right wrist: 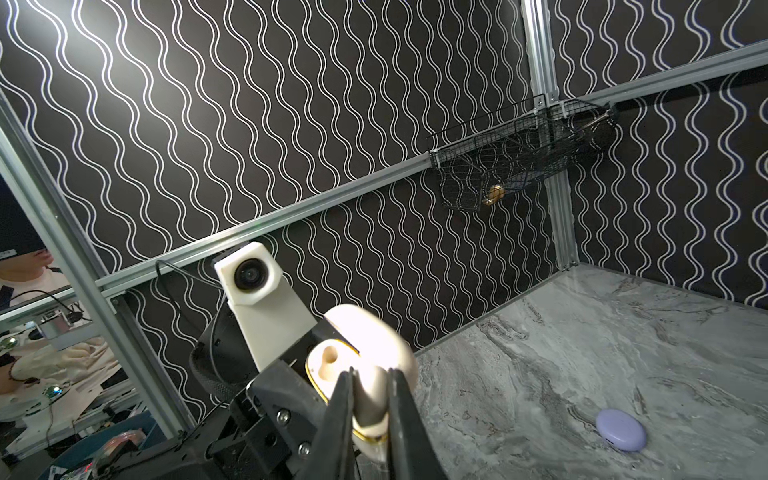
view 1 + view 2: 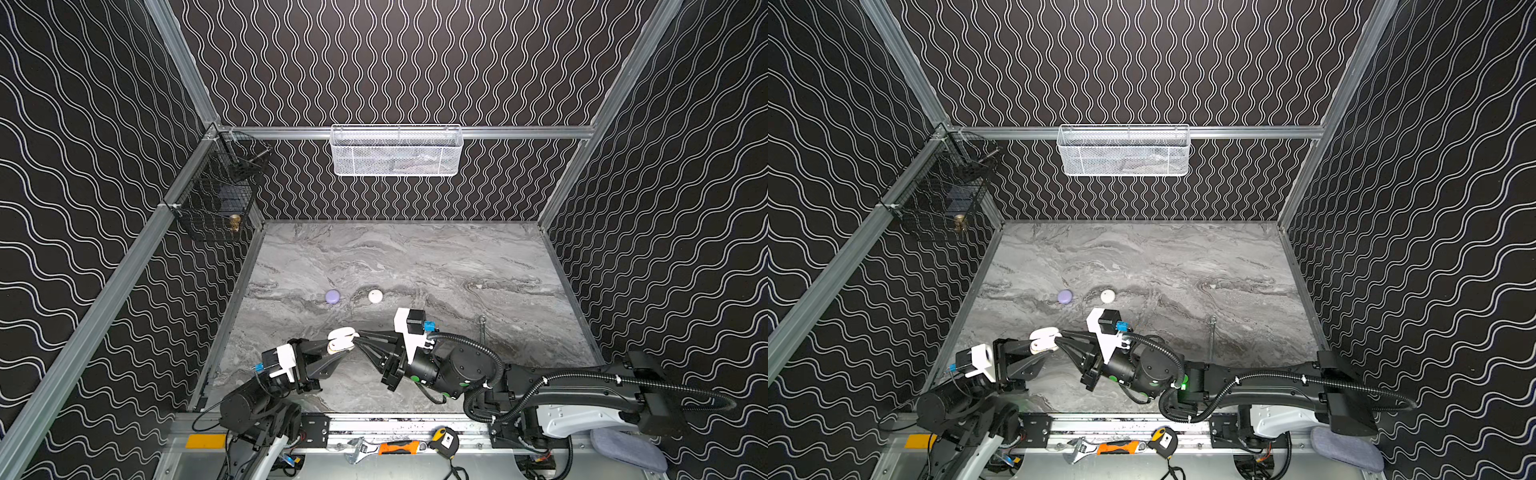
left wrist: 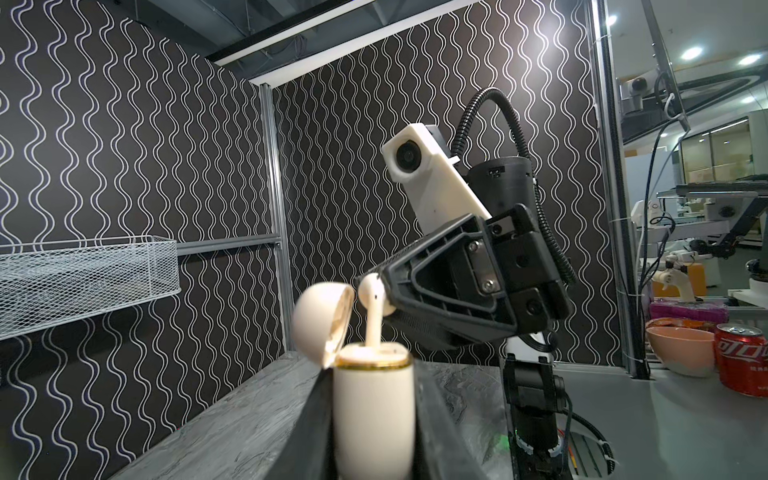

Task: Insert the wireless bluetooth earbuds into the charging case
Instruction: 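Open the right gripper and draw it back from the case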

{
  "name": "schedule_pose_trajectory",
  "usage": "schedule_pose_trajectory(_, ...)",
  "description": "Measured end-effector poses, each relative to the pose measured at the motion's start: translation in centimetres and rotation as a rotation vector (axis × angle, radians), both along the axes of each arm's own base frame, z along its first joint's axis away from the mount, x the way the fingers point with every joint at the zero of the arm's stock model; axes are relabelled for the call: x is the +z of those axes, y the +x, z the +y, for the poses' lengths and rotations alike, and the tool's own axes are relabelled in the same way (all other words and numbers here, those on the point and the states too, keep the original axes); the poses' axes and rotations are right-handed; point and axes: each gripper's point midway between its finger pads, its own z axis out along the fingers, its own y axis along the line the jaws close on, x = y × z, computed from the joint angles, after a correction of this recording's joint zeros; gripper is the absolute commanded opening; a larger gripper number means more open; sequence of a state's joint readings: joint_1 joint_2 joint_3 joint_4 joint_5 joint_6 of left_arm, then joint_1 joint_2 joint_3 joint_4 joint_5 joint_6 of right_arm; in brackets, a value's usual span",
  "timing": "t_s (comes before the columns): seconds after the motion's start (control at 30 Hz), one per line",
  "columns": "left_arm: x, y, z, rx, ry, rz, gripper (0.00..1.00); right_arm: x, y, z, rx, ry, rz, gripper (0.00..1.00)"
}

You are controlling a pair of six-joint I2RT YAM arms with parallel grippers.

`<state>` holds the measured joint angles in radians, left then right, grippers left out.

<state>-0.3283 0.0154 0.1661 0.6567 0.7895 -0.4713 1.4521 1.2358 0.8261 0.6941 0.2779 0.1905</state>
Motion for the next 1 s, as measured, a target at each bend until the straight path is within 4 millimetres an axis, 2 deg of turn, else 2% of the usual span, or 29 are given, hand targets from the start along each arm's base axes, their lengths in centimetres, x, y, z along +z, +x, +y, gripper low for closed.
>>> schedule_pose_trajectory(0.27, 0.0, 0.0, 0.0, -0.001, 0.001, -0.003, 0.00, -1.0, 0.1, 0.2, -0.004, -0.039, 0.006, 0.00)
schedule_pose_trajectory(0.6, 0.3, 0.0, 0.1, 0.007, -0.008, -0.009, 0.00, -0.7, -0.2, 0.5, 0.001, -0.044, 0.007, 0.00)
schedule_pose_trajectory(0.67, 0.3, -0.1, 0.1, 0.007, -0.009, -0.011, 0.00, -0.6, -0.3, 0.6, 0.001, -0.044, 0.008, 0.11)
schedule_pose_trajectory(0.77, 0.3, -0.1, 0.1, 0.007, -0.008, -0.011, 0.00, -0.6, -0.3, 0.5, 0.000, -0.046, 0.010, 0.20)
schedule_pose_trajectory(1.0, 0.4, 0.1, 0.2, 0.019, -0.013, -0.010, 0.00, -0.3, -1.1, -0.7, 0.014, -0.044, 0.012, 0.38)
